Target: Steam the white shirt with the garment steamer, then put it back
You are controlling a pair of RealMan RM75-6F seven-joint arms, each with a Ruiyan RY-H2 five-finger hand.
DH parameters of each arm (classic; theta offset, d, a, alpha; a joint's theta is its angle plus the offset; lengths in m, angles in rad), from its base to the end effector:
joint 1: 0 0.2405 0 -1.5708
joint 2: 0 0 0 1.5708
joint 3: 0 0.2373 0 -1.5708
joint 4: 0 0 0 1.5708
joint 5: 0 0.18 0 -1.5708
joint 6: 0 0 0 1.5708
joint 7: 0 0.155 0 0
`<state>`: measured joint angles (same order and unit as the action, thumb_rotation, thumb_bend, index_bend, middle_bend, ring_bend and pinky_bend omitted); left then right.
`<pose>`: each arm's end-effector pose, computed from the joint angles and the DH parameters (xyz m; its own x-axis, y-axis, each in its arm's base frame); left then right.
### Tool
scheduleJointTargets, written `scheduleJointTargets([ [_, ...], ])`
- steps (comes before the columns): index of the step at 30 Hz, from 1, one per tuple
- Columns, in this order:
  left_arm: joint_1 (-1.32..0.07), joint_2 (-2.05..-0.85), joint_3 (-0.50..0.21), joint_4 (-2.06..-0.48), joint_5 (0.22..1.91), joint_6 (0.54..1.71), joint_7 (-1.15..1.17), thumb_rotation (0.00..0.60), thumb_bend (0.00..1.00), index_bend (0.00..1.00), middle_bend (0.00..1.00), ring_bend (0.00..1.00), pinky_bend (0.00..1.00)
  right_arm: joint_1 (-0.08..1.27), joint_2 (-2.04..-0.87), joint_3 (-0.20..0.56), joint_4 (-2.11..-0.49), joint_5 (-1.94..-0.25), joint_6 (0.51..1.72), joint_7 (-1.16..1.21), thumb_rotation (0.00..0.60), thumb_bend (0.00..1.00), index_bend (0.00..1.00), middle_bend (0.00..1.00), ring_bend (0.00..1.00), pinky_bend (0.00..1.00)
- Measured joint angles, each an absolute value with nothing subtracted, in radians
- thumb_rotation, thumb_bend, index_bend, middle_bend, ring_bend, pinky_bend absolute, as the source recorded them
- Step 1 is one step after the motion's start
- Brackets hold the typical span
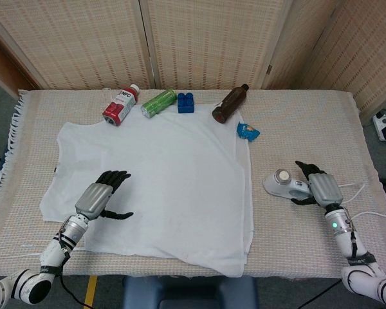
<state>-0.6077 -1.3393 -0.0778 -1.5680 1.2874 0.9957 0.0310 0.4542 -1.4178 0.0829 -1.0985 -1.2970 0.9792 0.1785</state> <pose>-0.1842 0.3048 0.0565 0.3344 0.3324 0.8819 0.9201 -0.3175 -0.2292 -0.3125 -0.3104 0.0919 0.3804 -0.2666 0.8856 -0.9210 -0.0224 0.3889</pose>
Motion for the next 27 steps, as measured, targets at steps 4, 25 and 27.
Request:
scheduleJointTargets([
  [4,-0.601,-1.325,-0.082,-1.571,1.279,0.994,0.011,0.299,0.15,0.12,0.09,0.00,0.00,0.440,-1.355,0.077,-1.188,-1.298,0.983,0.154,0.408,0.00,0.00,0.00,0.00,0.12],
  [25,-0.462,-1.250,-0.110,-1.477,1.151,1.138,-0.022,0.600,0.24,0.17,0.16,0.12,0.09,0.243,-1.054,0.059,-1.561,-1.456,1.367,0.134,0.567,0.00,0.08,0.23,0.15,0.30],
  [27,-0.433,-1.248,-0.105,-1.467,1.164,1.190,-0.015,0.600,0.23,0.17,0.16,0.11,0.07,0.216,-1.053,0.044,-1.556,-1.484,1.404,0.144,0.574,0.00,0.06,0.23,0.12,0.29],
])
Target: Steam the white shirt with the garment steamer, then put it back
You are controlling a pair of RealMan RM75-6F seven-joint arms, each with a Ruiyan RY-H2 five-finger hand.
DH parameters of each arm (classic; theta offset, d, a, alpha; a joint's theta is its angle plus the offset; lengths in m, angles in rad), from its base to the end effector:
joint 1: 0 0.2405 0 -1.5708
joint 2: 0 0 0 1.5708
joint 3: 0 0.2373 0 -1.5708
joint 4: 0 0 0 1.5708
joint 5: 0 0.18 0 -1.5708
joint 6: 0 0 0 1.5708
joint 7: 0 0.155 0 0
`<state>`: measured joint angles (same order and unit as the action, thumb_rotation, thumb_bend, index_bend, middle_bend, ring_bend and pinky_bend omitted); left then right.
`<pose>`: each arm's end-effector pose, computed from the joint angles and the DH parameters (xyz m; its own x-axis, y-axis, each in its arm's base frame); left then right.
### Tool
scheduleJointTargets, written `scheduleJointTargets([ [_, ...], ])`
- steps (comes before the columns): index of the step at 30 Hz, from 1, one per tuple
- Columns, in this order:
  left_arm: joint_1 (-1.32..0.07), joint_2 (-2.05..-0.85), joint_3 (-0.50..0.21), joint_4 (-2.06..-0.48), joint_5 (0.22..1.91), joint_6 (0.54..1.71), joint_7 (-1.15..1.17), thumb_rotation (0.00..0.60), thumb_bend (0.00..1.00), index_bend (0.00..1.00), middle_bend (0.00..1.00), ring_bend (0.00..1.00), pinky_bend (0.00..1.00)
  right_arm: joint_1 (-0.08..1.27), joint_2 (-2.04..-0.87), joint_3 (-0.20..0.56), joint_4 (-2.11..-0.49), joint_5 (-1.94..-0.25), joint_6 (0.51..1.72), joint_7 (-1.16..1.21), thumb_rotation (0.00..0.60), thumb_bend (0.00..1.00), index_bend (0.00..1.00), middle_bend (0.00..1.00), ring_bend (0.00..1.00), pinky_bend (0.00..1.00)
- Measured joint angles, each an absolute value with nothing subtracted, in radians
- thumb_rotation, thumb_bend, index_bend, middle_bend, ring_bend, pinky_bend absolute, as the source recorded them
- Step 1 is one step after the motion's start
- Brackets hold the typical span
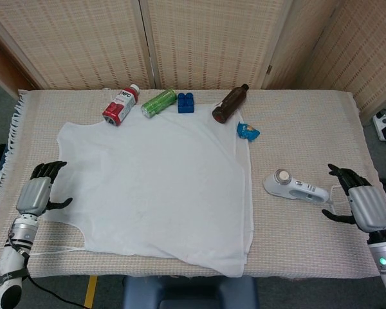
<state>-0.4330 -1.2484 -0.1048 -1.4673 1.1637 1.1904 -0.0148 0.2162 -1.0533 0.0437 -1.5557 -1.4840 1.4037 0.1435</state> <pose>-0.2709 0.2966 0.1372 0.3226 0.1097 0.9402 0.9454 0.0116 -0.3257 -0.2768 -0.2257 0.1933 0.3782 -0.0282 0.9253 -0.9224 -0.0962 0.3741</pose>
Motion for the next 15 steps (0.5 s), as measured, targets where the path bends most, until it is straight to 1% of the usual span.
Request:
scheduleJointTargets([
  [2,-0.392,-1.242,-0.094,-1.461,1.182,1.252,-0.003,0.600,0.20,0.16,0.15,0.10,0.05,0.186,-1.057,0.025,-1.547,-1.505,1.435,0.132,0.575,0.00,0.04,0.22,0.10,0.27],
  [4,-0.348,-1.228,-0.075,-1.464,1.207,1.303,0.011,0.600,0.18,0.15,0.14,0.08,0.04,0.170,-1.060,0.010,-1.544,-1.512,1.443,0.112,0.574,0.01,0.01,0.19,0.06,0.22],
  [6,-0.314,-1.211,-0.056,-1.478,1.234,1.336,0.019,0.600,0.16,0.13,0.14,0.06,0.03,0.149,-1.064,-0.003,-1.546,-1.515,1.450,0.090,0.574,0.01,0.00,0.12,0.02,0.14],
  [8,-0.281,-1.194,-0.036,-1.505,1.265,1.368,0.018,0.600,0.16,0.13,0.13,0.06,0.02,0.135,-1.071,-0.008,-1.548,-1.518,1.465,0.081,0.576,0.01,0.00,0.05,0.00,0.06],
  [9,-0.268,-1.188,-0.027,-1.518,1.276,1.379,0.017,0.600,0.16,0.12,0.12,0.05,0.02,0.127,-1.077,-0.009,-1.547,-1.521,1.479,0.079,0.553,0.01,0.00,0.02,0.00,0.02],
  [10,-0.252,-1.179,-0.017,-1.535,1.285,1.389,0.015,0.600,0.16,0.12,0.11,0.04,0.02,0.121,-1.083,-0.009,-1.544,-1.524,1.490,0.078,0.509,0.01,0.00,0.00,0.00,0.01],
  [12,-0.233,-1.165,-0.002,-1.562,1.293,1.395,0.014,0.600,0.16,0.10,0.08,0.02,0.01,0.106,-1.101,-0.008,-1.530,-1.531,1.515,0.083,0.428,0.01,0.00,0.00,0.00,0.00],
  [13,-0.224,-1.156,0.007,-1.581,1.300,1.399,0.013,0.600,0.16,0.10,0.07,0.01,0.01,0.100,-1.108,-0.008,-1.524,-1.533,1.523,0.089,0.414,0.01,0.00,0.00,0.00,0.00],
  [15,-0.205,-1.147,0.017,-1.602,1.310,1.412,0.016,0.600,0.16,0.09,0.07,0.01,0.00,0.086,-1.114,-0.009,-1.520,-1.534,1.528,0.098,0.408,0.01,0.00,0.00,0.00,0.00],
])
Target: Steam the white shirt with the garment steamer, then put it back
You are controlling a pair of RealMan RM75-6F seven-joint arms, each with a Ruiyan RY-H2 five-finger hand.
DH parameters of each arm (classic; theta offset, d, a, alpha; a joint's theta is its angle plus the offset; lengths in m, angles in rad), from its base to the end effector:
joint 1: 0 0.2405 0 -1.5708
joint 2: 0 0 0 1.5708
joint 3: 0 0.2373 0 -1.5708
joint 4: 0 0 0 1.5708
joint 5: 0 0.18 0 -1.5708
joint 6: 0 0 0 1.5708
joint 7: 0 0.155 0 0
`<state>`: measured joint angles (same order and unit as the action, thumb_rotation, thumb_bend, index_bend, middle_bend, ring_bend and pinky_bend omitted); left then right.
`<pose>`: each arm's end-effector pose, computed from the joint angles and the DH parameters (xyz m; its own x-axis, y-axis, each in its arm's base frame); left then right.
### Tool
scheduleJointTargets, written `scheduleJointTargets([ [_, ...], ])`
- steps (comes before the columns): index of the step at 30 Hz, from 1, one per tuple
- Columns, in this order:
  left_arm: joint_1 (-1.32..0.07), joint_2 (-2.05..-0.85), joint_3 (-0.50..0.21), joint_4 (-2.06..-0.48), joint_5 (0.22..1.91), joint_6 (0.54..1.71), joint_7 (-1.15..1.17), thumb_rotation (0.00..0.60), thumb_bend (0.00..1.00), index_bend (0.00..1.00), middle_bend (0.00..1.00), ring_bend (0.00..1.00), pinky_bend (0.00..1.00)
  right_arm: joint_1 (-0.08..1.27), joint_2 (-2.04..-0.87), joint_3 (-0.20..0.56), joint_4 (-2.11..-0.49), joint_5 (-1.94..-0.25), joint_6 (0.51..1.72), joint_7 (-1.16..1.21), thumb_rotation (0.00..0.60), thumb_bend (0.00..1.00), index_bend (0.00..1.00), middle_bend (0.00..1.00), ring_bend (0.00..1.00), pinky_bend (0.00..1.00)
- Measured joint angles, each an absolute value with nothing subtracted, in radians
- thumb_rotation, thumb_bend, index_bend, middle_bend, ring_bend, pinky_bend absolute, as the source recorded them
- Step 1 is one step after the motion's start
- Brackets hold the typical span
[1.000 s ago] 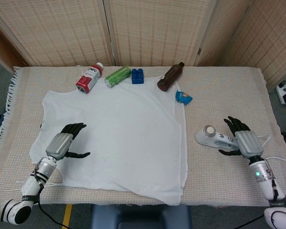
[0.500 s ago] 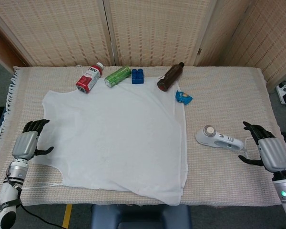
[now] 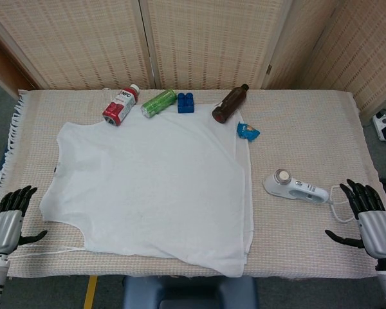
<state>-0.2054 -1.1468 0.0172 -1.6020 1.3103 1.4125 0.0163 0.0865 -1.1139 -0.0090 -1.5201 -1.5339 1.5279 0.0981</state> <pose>-0.2956 0.2090 0.1621 0.3817 0.0976 0.9191 0.9187 0.0693 -0.3889 -0.2949 -0.1792 0.1836 0.3989 -0.0136 0.9169 -0.9165 -0.0380 0.3982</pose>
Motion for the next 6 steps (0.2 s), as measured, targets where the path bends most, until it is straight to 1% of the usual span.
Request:
scheduleJointTargets([
  [4,-0.168,-1.155,0.023,-1.611,1.340,1.480,0.064,0.600,0.16,0.09,0.07,0.01,0.00,0.081,-1.109,-0.009,-1.532,-1.531,1.523,0.084,0.411,0.01,0.00,0.00,0.00,0.00],
  [6,-0.151,-1.166,0.023,-1.611,1.356,1.504,0.075,0.600,0.16,0.09,0.07,0.01,0.00,0.082,-1.099,-0.011,-1.547,-1.526,1.506,0.073,0.425,0.01,0.00,0.00,0.00,0.00],
])
